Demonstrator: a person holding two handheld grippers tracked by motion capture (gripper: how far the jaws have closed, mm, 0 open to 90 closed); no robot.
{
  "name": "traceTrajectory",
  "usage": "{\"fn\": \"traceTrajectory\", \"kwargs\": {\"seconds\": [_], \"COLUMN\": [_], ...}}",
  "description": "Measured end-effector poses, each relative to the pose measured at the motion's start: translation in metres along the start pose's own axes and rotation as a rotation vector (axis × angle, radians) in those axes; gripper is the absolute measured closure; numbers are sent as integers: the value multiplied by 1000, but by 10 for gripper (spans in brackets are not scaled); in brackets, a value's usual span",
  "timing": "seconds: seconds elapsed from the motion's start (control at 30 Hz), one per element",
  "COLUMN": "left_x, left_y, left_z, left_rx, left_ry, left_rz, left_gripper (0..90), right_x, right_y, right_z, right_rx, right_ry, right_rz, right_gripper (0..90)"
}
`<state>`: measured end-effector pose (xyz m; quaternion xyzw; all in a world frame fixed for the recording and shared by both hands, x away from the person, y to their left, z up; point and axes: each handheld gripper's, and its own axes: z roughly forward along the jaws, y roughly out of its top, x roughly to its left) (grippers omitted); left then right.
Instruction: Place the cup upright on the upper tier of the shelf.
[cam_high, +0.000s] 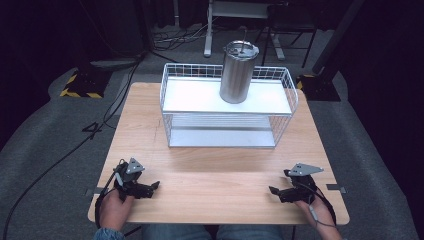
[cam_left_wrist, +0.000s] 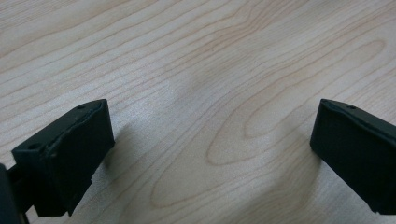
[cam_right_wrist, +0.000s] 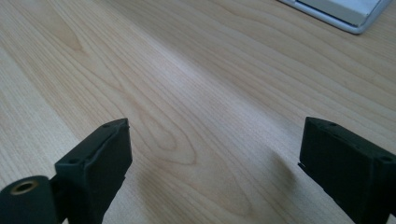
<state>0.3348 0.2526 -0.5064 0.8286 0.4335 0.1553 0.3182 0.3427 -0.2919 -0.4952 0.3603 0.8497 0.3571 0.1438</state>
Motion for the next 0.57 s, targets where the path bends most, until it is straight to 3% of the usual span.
{"fn": "traceTrajectory", "kwargs": {"seconds": [0.2, 0.37, 0.57], "left_x": [0, 0, 0], "left_y": [0, 0, 0], "left_z": [0, 0, 0], "left_rx": [0, -1, -1], "left_ry": [0, 0, 0], "left_rz": [0, -1, -1], "left_gripper": [0, 0, 0], "right_x": [0, 0, 0], "right_y": [-3, -8, -8], "right_z": [3, 7, 8], "right_rx": [32, -14, -10], "right_ry": [-4, -22, -29], "right_rz": [-12, -7, 1], "right_gripper": [137, 58, 47]}}
